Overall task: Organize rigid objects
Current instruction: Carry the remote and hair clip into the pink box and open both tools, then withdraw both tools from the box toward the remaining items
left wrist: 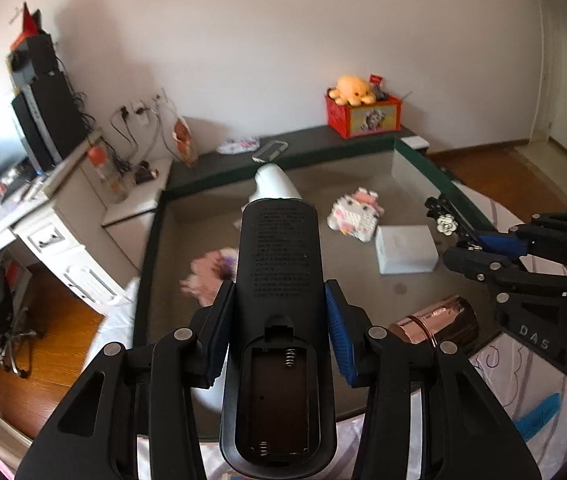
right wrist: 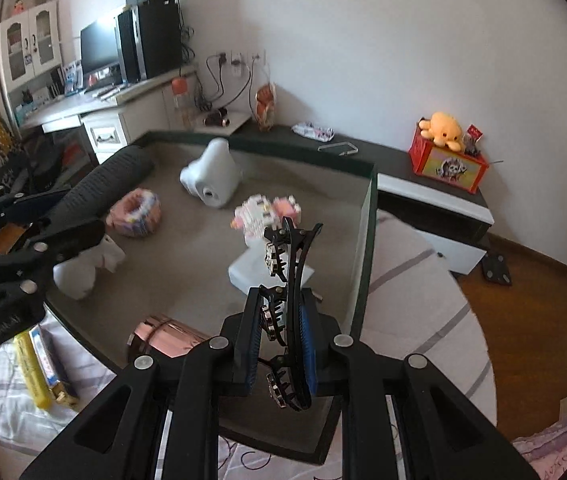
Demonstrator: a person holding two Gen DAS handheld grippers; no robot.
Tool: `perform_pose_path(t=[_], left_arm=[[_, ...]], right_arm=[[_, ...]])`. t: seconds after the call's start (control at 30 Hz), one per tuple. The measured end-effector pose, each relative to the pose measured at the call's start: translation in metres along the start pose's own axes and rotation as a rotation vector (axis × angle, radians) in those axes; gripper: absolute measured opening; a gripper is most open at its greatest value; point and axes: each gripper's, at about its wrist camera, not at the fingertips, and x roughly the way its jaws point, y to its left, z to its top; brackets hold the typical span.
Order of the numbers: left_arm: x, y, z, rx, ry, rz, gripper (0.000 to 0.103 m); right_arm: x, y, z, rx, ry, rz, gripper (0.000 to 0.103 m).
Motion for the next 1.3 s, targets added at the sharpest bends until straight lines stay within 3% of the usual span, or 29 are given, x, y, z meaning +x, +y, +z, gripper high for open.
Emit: perform_pose_path(t=[0.3, 0.33, 0.37, 0.5, 0.53, 0.63, 0.7, 0.73, 0.77, 0.83, 1.0, 1.07, 1.3], left_arm=[[0.001, 0.008, -0.004, -0.050, 0.014, -0.017, 0.045], [-0.001, 0.010, -0.005, -0.055, 0.013, -0.026, 0.045], [-0.005, 0.012, -0.006, -0.064, 0.008, -0.028, 0.049], [-0.031, 0.019, -0.010, -0.108, -0.042, -0.037, 0.082], [-0.037, 0.021, -0.011, -0.109, -0.055, -0.037, 0.082], [-0.072, 0.027, -0.020, -0.114, -0.109, 0.002, 0.087], [-0.102, 0.032, -0.029, -0.134, -0.161, 0.035, 0.100], [-0.112, 0.033, -0.033, -0.140, -0.178, 0.047, 0.103], [-0.129, 0.035, -0.040, -0.147, -0.216, 0.064, 0.103], [-0.155, 0.036, -0.053, -0.147, -0.256, 0.089, 0.103], [-0.204, 0.033, -0.084, -0.144, -0.314, 0.142, 0.103], [-0.220, 0.031, -0.101, -0.151, -0.325, 0.129, 0.103], [-0.266, 0.029, -0.145, -0.217, -0.361, 0.169, 0.103]], right_arm=[[-0.004, 0.004, -0.008, 0.001, 0.005, 0.007, 0.019], [-0.005, 0.004, -0.008, 0.004, 0.001, 0.006, 0.022], [-0.008, 0.004, -0.009, 0.006, -0.004, 0.004, 0.031], [-0.023, 0.007, -0.011, 0.008, -0.035, -0.005, 0.050], [-0.027, 0.008, -0.012, 0.006, -0.040, -0.010, 0.056], [-0.051, 0.009, -0.015, 0.010, -0.085, -0.007, 0.057], [-0.075, 0.011, -0.019, 0.019, -0.132, -0.009, 0.066], [-0.086, 0.013, -0.022, 0.019, -0.151, -0.012, 0.076], [-0.096, 0.015, -0.023, 0.019, -0.169, -0.014, 0.080], [-0.122, 0.020, -0.030, 0.022, -0.217, -0.018, 0.081], [-0.176, 0.041, -0.054, 0.007, -0.309, -0.048, 0.087], [-0.195, 0.050, -0.067, 0.004, -0.337, -0.054, 0.103], [-0.239, 0.072, -0.107, 0.005, -0.419, -0.058, 0.103]])
